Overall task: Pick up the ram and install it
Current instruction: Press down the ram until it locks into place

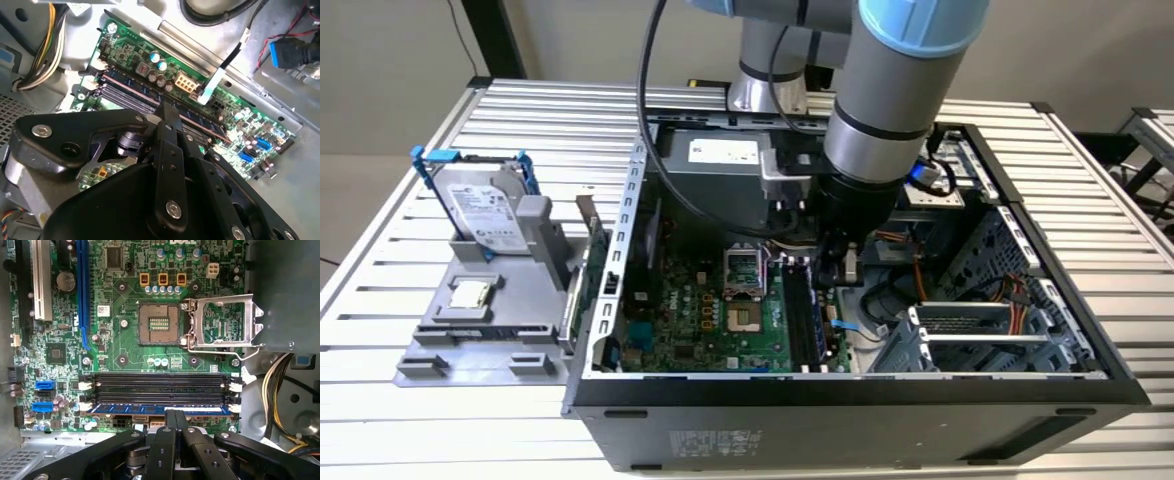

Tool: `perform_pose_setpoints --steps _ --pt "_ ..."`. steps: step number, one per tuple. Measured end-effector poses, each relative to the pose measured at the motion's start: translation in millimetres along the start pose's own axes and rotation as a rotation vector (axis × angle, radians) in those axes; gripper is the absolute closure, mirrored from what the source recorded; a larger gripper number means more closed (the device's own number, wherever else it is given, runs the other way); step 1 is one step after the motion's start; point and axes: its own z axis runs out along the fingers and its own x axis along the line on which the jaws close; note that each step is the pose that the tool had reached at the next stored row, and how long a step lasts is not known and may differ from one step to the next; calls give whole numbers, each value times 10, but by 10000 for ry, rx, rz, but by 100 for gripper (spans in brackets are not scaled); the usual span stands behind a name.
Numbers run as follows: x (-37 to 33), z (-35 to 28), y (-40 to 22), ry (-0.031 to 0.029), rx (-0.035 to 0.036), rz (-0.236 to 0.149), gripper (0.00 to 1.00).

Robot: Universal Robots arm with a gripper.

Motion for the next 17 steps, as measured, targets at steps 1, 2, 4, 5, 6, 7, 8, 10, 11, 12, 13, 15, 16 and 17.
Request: perform_pose_setpoints --steps 1,2,4,5,6,7,8,10,11,12,13,15,16,17 --pt "19 1 -1 -1 1 -2 100" --pt "30 1 -2 1 0 -3 100" --pt "31 1 -2 1 0 -2 100" --pt "31 1 -2 2 -1 -1 100" --pt "40 2 -5 0 -2 -4 100" --pt "50 10 -6 -2 -16 -5 100" --pt "56 27 -7 -4 -36 -5 100" --pt "70 58 -16 -5 -71 -11 100" --pt "73 77 -21 -3 -78 -13 100" --pt "75 94 -25 -1 -88 -14 100" --pt "76 112 -30 -1 -96 -15 100" --pt "76 147 -38 2 -99 -14 100" --pt "76 161 -42 12 -102 -15 100" --pt "76 177 -43 17 -105 -15 100"
